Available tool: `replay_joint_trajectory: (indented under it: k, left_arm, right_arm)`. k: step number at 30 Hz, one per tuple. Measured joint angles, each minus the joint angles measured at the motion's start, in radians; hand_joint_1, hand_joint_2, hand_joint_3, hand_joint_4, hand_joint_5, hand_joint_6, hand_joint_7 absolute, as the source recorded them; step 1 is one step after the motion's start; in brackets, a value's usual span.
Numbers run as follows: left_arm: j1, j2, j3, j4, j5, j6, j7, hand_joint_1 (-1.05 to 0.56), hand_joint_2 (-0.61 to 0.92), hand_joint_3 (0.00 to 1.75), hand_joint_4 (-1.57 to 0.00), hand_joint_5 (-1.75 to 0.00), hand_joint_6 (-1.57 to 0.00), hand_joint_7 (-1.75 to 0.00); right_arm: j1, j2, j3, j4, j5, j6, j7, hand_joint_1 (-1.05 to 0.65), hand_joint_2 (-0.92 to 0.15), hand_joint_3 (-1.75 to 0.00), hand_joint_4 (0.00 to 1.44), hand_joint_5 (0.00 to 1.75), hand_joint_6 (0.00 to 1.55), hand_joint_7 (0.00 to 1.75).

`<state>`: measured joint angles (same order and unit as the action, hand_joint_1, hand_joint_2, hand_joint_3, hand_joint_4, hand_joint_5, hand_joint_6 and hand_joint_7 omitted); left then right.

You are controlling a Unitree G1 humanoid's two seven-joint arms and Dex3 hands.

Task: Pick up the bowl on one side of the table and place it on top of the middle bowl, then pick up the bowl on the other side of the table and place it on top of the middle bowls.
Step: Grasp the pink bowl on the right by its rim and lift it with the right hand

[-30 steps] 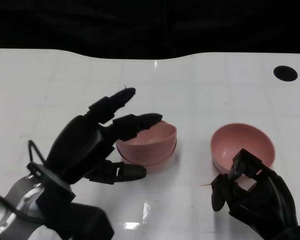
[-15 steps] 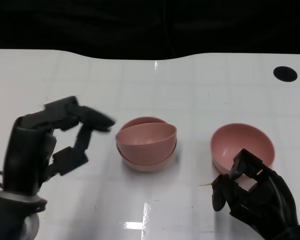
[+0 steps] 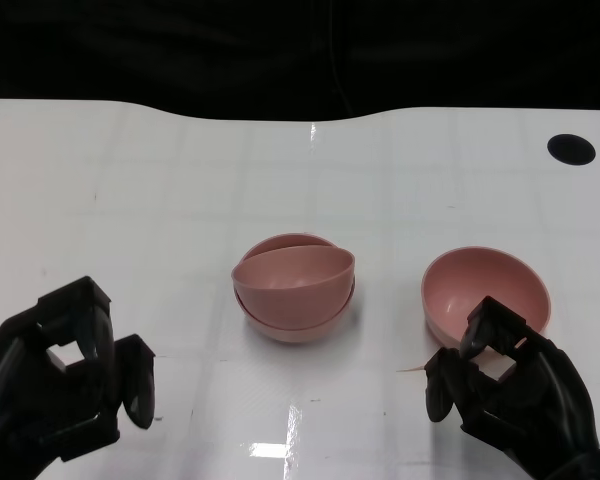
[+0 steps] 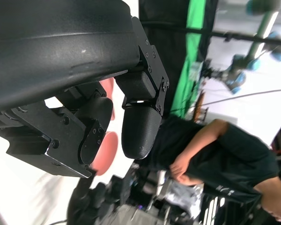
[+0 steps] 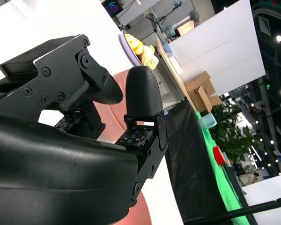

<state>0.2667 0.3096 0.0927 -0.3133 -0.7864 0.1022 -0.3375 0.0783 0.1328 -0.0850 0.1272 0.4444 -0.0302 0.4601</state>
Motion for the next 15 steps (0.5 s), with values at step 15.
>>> replay_joint_trajectory:
  k: [15]
  left_arm:
    - [-0.022, -0.001, 0.062, 0.059, 0.021, 0.214, -0.075, 0.24, 0.91, 1.51, -1.17, -1.75, -0.92, -1.75]
  right_arm:
    - [0.0, -0.01, 0.022, 0.061, -0.453, -0.689, -0.194, -0.06, -0.54, -1.1, 0.99, 1.45, 0.9, 1.29]
